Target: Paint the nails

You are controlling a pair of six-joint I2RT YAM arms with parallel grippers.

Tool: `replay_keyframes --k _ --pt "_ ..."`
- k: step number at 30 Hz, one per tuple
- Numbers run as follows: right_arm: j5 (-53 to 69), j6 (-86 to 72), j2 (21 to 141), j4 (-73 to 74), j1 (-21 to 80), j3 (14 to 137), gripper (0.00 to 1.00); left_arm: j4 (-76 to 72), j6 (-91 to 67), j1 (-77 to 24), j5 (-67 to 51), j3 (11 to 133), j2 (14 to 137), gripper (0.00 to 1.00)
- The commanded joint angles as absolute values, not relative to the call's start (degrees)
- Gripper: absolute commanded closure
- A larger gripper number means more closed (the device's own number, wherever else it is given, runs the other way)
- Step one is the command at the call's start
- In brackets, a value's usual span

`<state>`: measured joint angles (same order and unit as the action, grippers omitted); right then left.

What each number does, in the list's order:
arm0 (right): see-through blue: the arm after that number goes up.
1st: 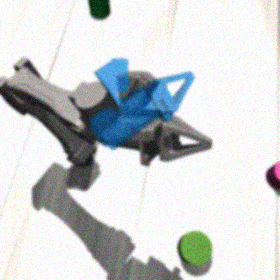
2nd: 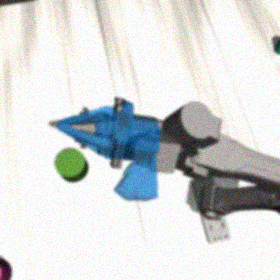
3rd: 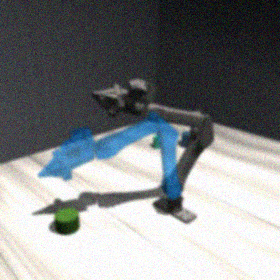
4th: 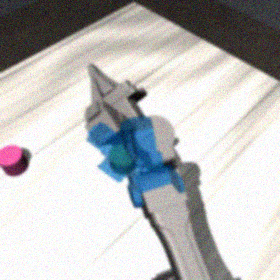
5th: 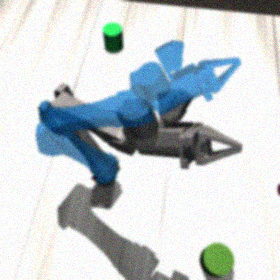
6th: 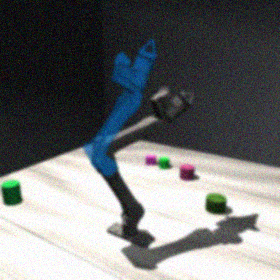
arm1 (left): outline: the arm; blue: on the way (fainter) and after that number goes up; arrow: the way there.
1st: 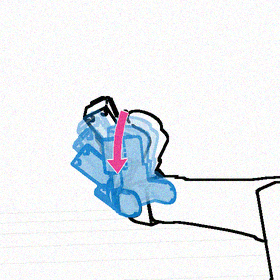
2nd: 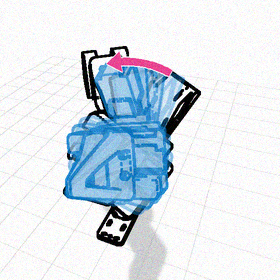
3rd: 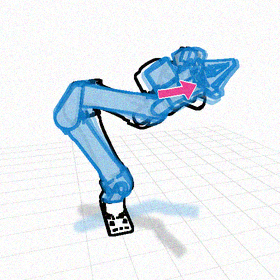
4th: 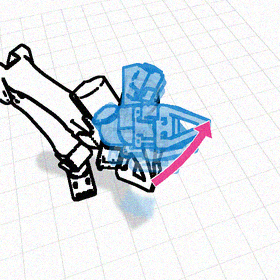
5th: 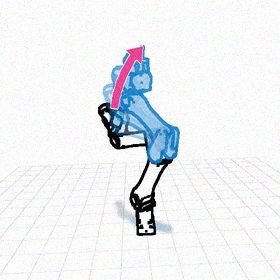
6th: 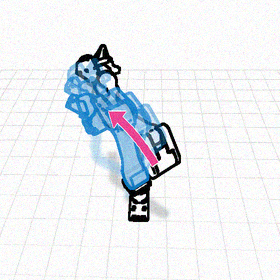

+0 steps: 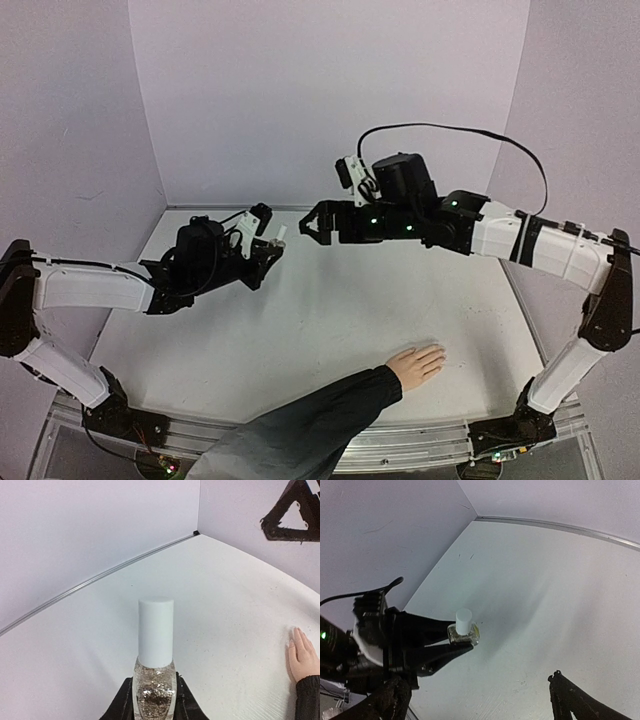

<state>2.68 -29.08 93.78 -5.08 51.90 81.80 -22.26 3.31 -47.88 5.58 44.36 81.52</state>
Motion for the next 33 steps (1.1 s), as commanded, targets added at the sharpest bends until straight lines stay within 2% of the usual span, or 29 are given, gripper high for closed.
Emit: replay_keyframes --k 1,3,8,11,16,20,26,33 --pt "14.1 -17.4 89.3 -7.5 49.3 79.9 0.02 -21.1 -3.7 -45.0 -9.0 45.3 76.2 1.00" --pt "20.9 -13.7 89.4 -9.3 49.0 79.5 0.02 -21.1 -4.7 -44.3 -18.9 46.1 75.4 1.00" --pt "36.7 -7.9 89.3 -15.8 48.6 77.8 0.11 -21.1 -8.7 -43.3 -44.6 49.2 74.3 1.00" --pt "41.0 -7.0 90.1 -17.1 48.5 78.4 0.21 -21.1 -10.6 -43.3 -51.2 50.2 73.9 1.00" --pt "48.8 -8.2 90.4 -21.6 48.5 77.1 0.39 -21.1 -11.8 -43.3 -55.0 50.7 73.3 1.00" --pt "50.5 -9.3 90.4 -23.3 48.5 76.4 0.50 -21.1 -12.0 -43.3 -56.3 51.0 73.5 1.00" --pt "54.4 -11.8 91.8 -26.3 48.5 75.9 0.54 -21.2 -11.8 -43.3 -56.9 51.2 73.3 1.00" --pt "56.0 -12.7 92.9 -27.9 48.5 76.1 0.66 -21.3 -11.6 -43.3 -56.9 50.9 73.0 1.00"
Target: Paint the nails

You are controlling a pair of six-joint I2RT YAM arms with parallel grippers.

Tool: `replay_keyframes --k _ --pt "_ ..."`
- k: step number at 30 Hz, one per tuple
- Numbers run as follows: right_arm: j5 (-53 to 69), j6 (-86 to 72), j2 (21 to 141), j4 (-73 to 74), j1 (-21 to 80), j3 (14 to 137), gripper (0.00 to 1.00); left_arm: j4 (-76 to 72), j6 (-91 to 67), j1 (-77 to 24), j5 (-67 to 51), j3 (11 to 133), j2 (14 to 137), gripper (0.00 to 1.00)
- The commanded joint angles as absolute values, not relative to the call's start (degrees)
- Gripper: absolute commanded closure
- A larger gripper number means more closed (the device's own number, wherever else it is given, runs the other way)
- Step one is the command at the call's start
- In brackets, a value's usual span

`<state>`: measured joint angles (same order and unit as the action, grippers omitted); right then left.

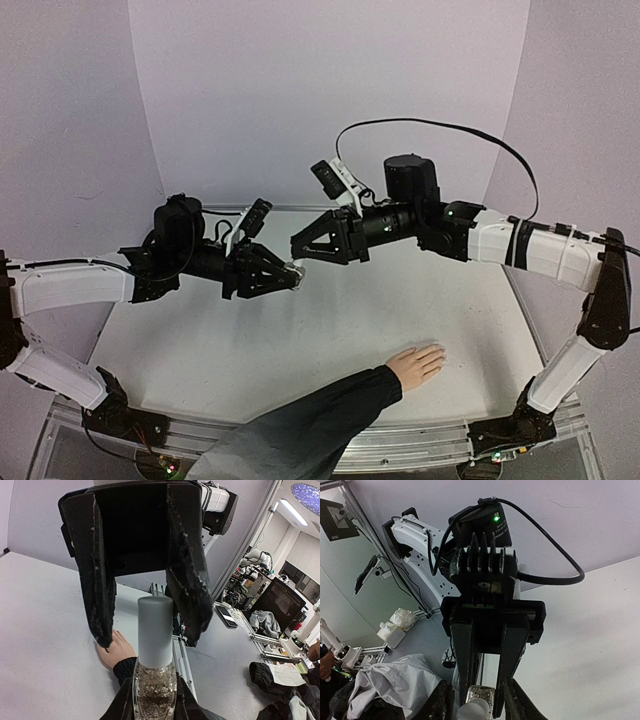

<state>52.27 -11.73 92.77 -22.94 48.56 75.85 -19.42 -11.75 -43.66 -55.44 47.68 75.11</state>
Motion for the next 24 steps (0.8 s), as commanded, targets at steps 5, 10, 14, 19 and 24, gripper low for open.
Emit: replay_keyframes --k 5,10,14,19,24 --pt "57.3 -13.0 94.2 -28.2 48.6 76.6 0.77 -21.3 -11.5 -43.3 -56.3 50.9 72.8 1.00" --pt "57.7 -13.0 94.7 -28.5 48.8 76.6 0.86 -21.4 -11.3 -43.3 -53.3 51.1 72.5 1.00" --pt "57.2 -13.0 95.2 -28.6 49.4 76.1 0.95 -21.4 -10.2 -43.3 -46.8 50.9 72.0 1.00" --pt "53.2 -14.8 97.0 -28.7 49.9 75.2 1.00 -21.7 -7.1 -43.3 -28.6 50.3 70.7 1.00" --pt "40.2 -21.8 100.3 -28.5 50.8 75.9 1.00 -25.1 -3.2 -43.4 -10.6 51.3 72.4 1.00"
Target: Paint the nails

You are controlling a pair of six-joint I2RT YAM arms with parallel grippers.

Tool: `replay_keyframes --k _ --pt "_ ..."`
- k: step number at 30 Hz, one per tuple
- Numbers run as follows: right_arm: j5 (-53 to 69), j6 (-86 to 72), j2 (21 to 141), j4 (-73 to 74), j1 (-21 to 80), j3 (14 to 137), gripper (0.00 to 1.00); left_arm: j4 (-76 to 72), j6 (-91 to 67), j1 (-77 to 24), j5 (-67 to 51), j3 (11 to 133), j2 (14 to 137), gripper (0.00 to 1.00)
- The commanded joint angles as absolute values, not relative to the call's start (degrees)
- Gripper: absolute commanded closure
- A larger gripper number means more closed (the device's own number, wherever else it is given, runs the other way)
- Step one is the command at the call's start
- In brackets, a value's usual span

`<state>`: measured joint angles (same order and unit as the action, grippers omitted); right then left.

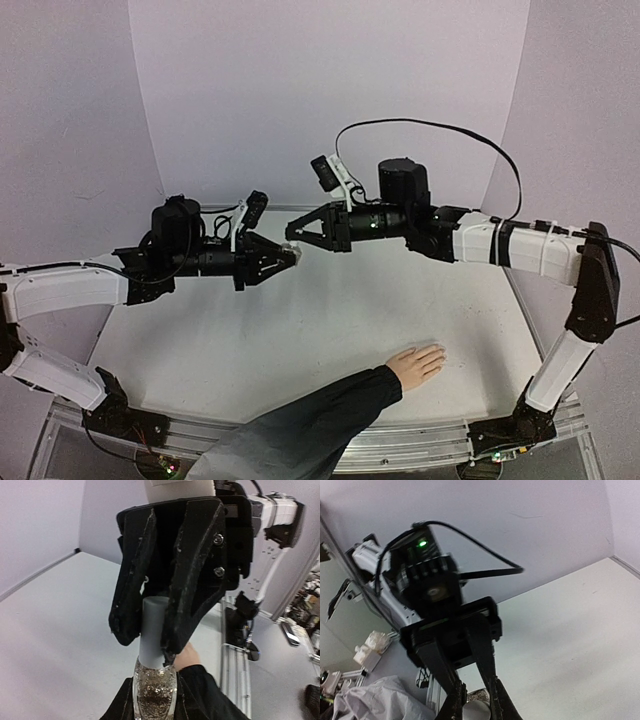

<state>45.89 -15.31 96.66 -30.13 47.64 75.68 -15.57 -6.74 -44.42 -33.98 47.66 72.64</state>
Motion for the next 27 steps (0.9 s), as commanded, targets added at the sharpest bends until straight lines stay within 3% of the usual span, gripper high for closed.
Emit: replay_keyframes --k 1,8,13,19,25,27 --pt "36.7 -24.0 101.3 -28.3 51.3 76.4 1.00 -26.3 -2.4 -43.4 -8.0 51.7 73.3 1.00" --pt "1.0 -44.9 111.4 -19.3 61.8 87.4 1.00 -39.6 2.3 -43.8 4.4 53.5 82.2 1.00" --pt "-7.9 -45.8 119.8 -11.8 66.1 98.9 1.00 -42.7 5.2 -47.4 8.7 54.5 85.0 1.00" --pt "-16.3 -43.9 115.0 -12.3 65.9 96.0 1.00 -42.4 5.4 -49.6 12.5 49.3 83.1 1.00" --pt "-11.4 -35.7 107.6 -15.3 62.7 90.1 0.69 -34.2 2.4 -49.5 15.9 44.5 79.1 1.00" --pt "-10.3 -31.9 103.1 -19.3 62.5 84.9 0.49 -31.0 2.0 -49.5 16.7 44.0 78.1 1.00"
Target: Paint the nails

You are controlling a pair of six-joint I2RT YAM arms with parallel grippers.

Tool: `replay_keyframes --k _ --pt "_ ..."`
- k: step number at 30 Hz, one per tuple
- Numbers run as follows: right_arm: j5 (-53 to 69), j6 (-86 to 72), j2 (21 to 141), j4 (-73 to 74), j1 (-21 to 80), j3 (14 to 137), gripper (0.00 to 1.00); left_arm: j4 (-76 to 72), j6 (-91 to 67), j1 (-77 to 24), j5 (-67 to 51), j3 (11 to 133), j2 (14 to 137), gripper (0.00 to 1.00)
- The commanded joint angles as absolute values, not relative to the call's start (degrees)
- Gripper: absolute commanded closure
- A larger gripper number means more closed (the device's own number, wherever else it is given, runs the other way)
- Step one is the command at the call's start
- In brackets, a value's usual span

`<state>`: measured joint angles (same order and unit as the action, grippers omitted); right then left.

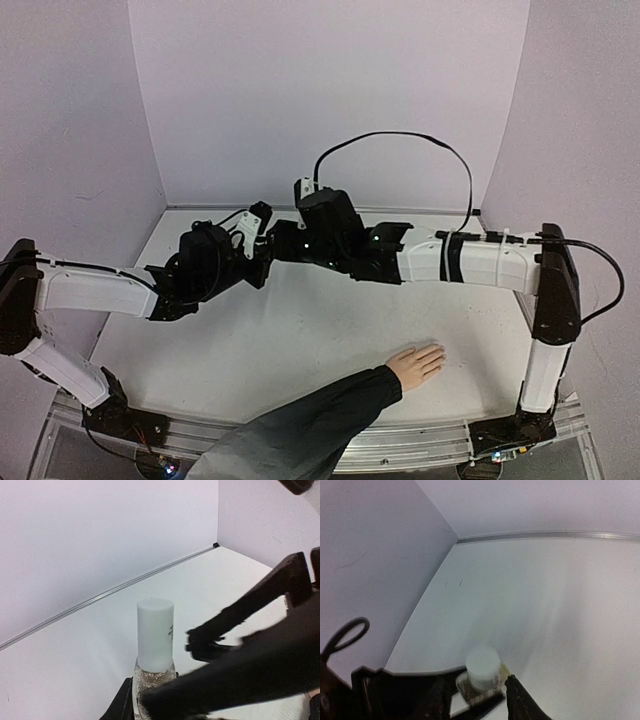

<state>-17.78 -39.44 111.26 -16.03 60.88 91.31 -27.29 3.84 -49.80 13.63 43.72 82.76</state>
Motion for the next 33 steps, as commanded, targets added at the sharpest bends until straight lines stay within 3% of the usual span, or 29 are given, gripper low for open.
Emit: replay_keyframes --k 1,3,8,14,17,21,25,33 --pt "-9.5 -30.5 100.7 -21.4 62.3 82.3 0.41 -29.7 1.8 -49.4 16.9 43.7 77.6 1.00" --pt "-7.1 -28.8 96.1 -23.9 61.1 78.1 0.29 -27.0 1.3 -49.2 17.1 43.2 76.4 1.00" --pt "6.7 -22.2 89.4 -27.5 55.2 69.8 0.10 -20.2 -3.0 -46.2 9.7 43.4 73.1 1.00" --pt "27.1 -17.2 87.8 -30.1 49.0 66.3 0.07 -19.1 -9.7 -39.9 -29.0 46.5 73.0 1.00" --pt "35.6 -15.6 87.5 -32.9 48.5 66.2 0.10 -19.1 -11.9 -39.4 -49.3 50.7 75.8 1.00" --pt "48.5 -15.4 88.6 -38.1 48.2 66.8 0.17 -20.5 -17.5 -39.5 -64.7 55.1 80.1 1.00" --pt "55.1 -18.0 90.1 -42.2 48.2 67.3 0.29 -21.7 -18.6 -40.2 -67.7 55.3 81.2 1.00" --pt "56.9 -21.1 90.5 -46.4 48.2 67.1 0.47 -22.5 -18.3 -41.1 -69.2 55.2 81.4 1.00"
